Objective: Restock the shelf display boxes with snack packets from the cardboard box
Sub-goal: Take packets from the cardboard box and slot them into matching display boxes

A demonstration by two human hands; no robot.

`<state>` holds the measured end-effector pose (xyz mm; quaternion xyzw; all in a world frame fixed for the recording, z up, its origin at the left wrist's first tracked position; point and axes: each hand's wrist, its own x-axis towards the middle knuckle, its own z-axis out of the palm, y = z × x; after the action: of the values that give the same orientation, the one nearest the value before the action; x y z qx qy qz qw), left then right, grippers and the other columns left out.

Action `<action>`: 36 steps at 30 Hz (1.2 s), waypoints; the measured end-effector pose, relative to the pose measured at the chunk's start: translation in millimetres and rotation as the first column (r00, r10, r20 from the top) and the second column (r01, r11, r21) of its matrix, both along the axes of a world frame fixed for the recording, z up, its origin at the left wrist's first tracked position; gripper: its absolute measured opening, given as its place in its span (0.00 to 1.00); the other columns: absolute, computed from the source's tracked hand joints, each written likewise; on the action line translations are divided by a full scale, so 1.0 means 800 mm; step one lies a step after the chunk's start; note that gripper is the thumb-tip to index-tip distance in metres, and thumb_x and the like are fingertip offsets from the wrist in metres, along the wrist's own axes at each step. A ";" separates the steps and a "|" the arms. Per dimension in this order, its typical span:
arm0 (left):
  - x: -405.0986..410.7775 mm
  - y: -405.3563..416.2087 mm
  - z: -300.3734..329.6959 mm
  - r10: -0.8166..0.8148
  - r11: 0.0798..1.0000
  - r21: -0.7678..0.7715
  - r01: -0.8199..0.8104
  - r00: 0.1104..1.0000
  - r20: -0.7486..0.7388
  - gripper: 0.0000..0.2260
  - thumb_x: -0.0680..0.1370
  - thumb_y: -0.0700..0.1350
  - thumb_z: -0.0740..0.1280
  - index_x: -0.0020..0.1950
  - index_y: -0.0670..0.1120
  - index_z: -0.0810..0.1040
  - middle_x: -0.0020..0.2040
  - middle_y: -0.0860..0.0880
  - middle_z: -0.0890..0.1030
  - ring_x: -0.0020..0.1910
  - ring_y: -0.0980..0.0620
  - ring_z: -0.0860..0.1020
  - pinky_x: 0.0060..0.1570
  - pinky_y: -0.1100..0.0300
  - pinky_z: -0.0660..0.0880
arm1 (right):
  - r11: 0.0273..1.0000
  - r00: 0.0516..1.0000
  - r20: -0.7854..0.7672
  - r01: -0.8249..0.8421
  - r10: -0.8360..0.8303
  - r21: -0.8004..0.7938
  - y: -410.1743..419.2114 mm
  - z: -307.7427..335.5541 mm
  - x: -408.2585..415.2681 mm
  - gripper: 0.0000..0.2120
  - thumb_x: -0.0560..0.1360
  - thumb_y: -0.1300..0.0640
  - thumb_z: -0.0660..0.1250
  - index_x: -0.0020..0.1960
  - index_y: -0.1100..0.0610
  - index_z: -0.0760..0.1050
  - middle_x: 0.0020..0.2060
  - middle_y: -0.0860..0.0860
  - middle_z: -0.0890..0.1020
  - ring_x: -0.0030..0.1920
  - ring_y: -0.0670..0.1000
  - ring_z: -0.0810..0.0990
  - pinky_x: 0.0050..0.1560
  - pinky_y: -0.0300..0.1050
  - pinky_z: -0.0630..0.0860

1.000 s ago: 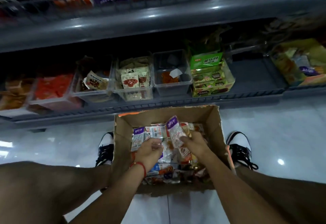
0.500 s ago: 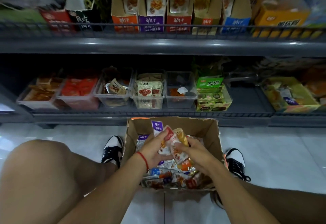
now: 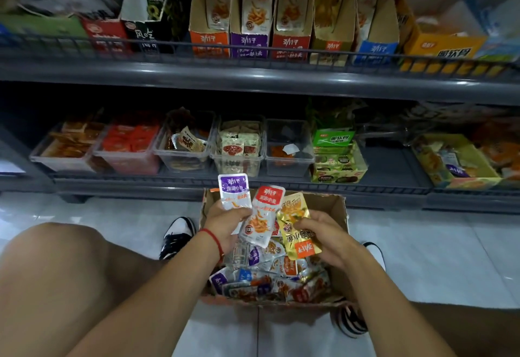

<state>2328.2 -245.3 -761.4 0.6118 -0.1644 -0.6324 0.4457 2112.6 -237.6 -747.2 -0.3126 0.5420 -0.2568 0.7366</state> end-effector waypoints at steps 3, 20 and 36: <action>0.005 -0.004 -0.001 0.026 0.999 -0.033 -0.026 1.000 0.006 0.11 0.77 0.29 0.69 0.51 0.44 0.78 0.50 0.41 0.85 0.45 0.44 0.85 0.42 0.47 0.82 | 0.998 1.000 0.005 -0.017 0.017 -0.056 -0.001 0.009 -0.008 0.13 0.79 0.67 0.66 0.62 0.61 0.78 0.51 0.58 0.86 0.46 0.54 0.85 0.44 0.48 0.82; -0.021 -0.012 0.046 -0.006 0.979 -0.206 0.004 1.000 -0.013 0.10 0.80 0.36 0.67 0.61 0.42 0.79 0.55 0.43 0.86 0.52 0.44 0.85 0.49 0.47 0.82 | 0.804 0.749 -0.660 -0.427 0.059 -0.413 -0.046 0.069 0.001 0.18 0.67 0.50 0.82 0.50 0.48 0.77 0.54 0.44 0.82 0.54 0.44 0.81 0.43 0.40 0.80; -0.046 -0.102 0.219 -0.191 0.831 -0.536 0.151 0.981 -0.020 0.20 0.71 0.34 0.75 0.62 0.40 0.78 0.54 0.40 0.86 0.54 0.41 0.85 0.53 0.44 0.82 | 0.749 0.934 -0.300 -0.055 -0.196 -0.660 -0.114 0.224 -0.046 0.12 0.75 0.61 0.75 0.57 0.55 0.81 0.48 0.51 0.87 0.51 0.56 0.85 0.43 0.42 0.79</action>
<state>2291.0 -327.0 -585.9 0.4238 -0.3706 -0.6213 0.5449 2075.8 -328.6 -568.0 -0.5711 0.5505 -0.3993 0.4597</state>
